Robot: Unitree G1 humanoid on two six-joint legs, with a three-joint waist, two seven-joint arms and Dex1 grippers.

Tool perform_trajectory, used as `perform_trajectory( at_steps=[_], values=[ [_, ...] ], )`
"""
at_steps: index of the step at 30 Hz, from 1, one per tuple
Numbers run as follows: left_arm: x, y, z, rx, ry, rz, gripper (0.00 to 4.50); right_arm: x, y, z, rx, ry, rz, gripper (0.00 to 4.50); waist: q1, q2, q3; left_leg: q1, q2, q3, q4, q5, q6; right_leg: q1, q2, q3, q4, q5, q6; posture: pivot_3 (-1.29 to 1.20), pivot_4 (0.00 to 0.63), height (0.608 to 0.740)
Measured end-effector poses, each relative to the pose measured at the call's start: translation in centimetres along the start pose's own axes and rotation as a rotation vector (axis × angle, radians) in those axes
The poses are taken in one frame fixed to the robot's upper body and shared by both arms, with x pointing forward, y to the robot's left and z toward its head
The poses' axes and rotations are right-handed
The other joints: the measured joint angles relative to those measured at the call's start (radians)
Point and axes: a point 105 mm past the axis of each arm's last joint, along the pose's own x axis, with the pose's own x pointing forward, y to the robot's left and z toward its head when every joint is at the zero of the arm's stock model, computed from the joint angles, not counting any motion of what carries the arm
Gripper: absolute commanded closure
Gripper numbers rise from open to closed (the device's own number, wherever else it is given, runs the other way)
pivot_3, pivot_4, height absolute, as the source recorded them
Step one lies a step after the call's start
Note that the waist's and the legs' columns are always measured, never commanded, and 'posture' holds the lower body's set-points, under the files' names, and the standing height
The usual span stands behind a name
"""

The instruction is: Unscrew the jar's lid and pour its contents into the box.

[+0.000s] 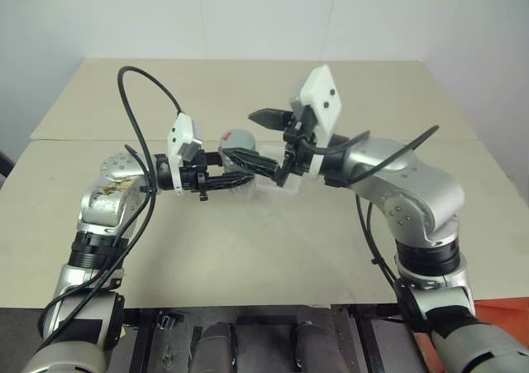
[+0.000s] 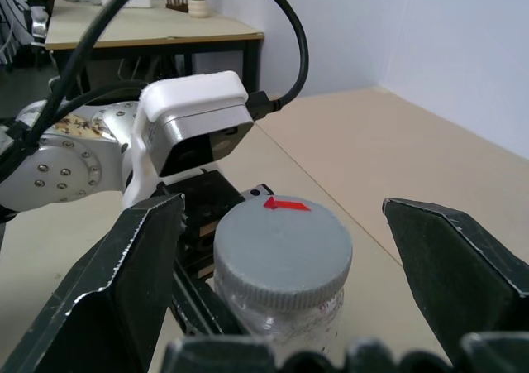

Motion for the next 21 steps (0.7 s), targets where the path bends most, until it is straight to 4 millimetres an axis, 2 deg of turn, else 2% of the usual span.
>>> perform_trajectory(
  at_steps=[10,21],
  values=[
    [-0.01,-0.03,0.02,0.001,0.000,-0.003,2.54,0.95,-0.48,-0.92,0.026,0.027,-0.025,0.03,-0.001,0.000,0.000,0.000,0.000,0.000,0.000,0.000,0.000,0.000,0.000,0.000,0.000,0.000,0.000,0.00,0.150,0.740],
    [-0.11,0.00,0.03,0.003,0.004,-0.001,2.54,0.69,-0.69,-1.03,0.012,0.038,-0.034,0.03,0.000,0.000,0.000,0.000,0.000,0.000,0.000,0.000,0.000,0.000,0.000,0.000,0.000,0.000,0.000,0.00,0.150,0.740]
  ],
)
